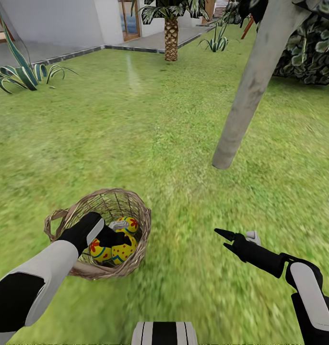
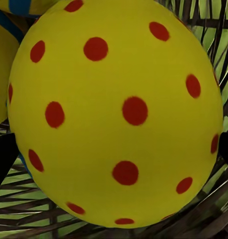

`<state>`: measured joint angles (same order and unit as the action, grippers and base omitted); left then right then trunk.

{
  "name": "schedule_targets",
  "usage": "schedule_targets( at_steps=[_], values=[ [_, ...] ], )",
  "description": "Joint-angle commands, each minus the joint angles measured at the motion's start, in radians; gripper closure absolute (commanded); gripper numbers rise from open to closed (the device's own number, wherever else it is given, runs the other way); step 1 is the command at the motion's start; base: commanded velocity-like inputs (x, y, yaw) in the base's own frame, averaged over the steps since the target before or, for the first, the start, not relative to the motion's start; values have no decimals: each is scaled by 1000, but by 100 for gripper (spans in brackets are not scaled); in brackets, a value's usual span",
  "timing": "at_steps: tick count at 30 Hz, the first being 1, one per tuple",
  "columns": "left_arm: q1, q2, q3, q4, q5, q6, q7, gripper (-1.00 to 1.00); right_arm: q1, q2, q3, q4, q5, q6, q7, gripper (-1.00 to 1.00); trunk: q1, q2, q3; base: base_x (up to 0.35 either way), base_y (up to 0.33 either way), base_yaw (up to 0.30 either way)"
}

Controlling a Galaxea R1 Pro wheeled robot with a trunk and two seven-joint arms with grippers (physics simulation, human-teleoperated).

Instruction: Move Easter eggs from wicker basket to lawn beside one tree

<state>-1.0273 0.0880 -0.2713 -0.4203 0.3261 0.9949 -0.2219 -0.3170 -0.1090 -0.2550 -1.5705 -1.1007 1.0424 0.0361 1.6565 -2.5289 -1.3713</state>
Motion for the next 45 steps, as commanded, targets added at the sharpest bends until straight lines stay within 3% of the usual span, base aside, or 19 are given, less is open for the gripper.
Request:
schedule_targets(
  at_steps=[1,20,26,32,45],
  values=[
    [0,1,-7,-2,3,2,-2,100,-1,0,-1,0,4,5,4,-100,0,0,-1,-29,0,0],
    [0,1,-8,-7,2,2,-2,100,-1,0,0,0,4,5,4,-100,0,0,-1,-12,0,0],
    [0,1,-8,-4,4,2,-2,100,-1,0,0,0,4,5,4,-100,-3,1,22,0,0,0],
    [0,2,-7,-6,4,2,-2,100,-1,0,0,0,4,5,4,-100,-3,1,22,0,0,0],
    [0,2,-6,0,4,20,-2,100,-1,0,0,0,4,5,4,-100,-9,4,73,0,0,0]
  ],
)
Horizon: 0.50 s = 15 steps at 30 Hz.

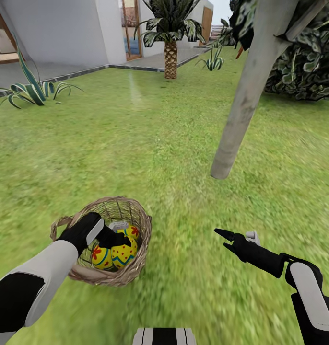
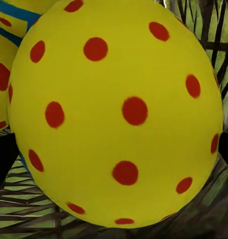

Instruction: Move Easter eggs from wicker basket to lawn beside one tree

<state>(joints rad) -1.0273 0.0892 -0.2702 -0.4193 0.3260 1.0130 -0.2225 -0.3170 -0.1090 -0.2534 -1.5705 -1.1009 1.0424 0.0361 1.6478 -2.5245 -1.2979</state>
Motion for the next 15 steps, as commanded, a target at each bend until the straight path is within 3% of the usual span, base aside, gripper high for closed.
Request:
schedule_targets(
  at_steps=[1,15],
  values=[
    [0,1,-7,0,4,2,-2,100,-1,0,-1,0,4,5,4,-100,-1,0,3,0,0,0],
    [0,1,-9,0,0,14,-3,100,-1,0,-1,0,4,5,4,-100,-7,3,57,0,0,0]
  ],
)
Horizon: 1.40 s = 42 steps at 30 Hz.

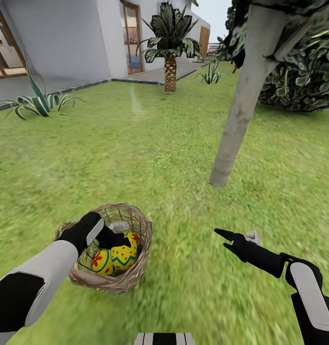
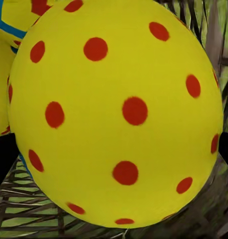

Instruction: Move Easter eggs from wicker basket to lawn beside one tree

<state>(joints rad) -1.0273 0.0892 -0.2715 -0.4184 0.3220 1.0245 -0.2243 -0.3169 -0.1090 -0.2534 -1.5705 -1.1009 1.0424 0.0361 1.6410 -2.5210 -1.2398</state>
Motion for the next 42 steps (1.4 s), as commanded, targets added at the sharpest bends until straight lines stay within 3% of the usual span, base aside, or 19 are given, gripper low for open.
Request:
schedule_targets(
  at_steps=[1,42],
  values=[
    [0,1,-8,-1,3,3,-1,100,-1,0,-1,0,4,5,4,-100,-1,0,3,0,0,0],
    [0,0,-17,-13,3,2,1,100,-2,1,10,58,9,5,1,-100,-19,10,162,-30,0,0]
  ],
)
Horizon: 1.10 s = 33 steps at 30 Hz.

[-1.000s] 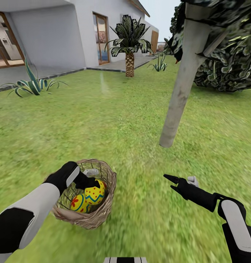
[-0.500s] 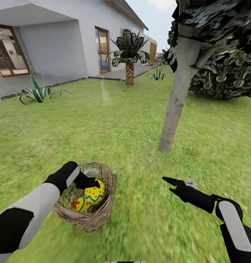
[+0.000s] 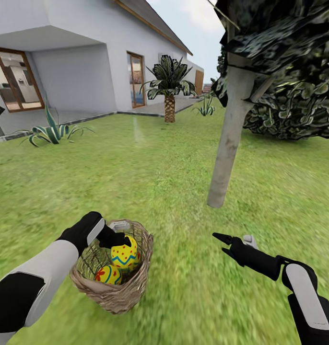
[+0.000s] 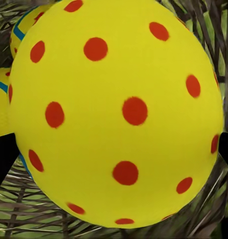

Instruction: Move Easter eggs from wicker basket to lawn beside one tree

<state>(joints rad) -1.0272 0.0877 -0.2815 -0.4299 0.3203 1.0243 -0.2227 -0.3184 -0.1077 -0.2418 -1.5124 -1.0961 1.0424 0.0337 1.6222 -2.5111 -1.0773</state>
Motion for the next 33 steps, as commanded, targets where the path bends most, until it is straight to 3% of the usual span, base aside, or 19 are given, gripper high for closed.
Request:
schedule_targets(
  at_steps=[1,33],
  values=[
    [-1,1,-8,-1,5,3,-1,100,-1,0,-1,0,4,5,4,-100,-1,0,3,0,0,0],
    [-1,4,-1,-2,4,23,0,100,-1,0,15,1,5,5,3,-100,-15,7,127,-15,5,0]
  ],
)
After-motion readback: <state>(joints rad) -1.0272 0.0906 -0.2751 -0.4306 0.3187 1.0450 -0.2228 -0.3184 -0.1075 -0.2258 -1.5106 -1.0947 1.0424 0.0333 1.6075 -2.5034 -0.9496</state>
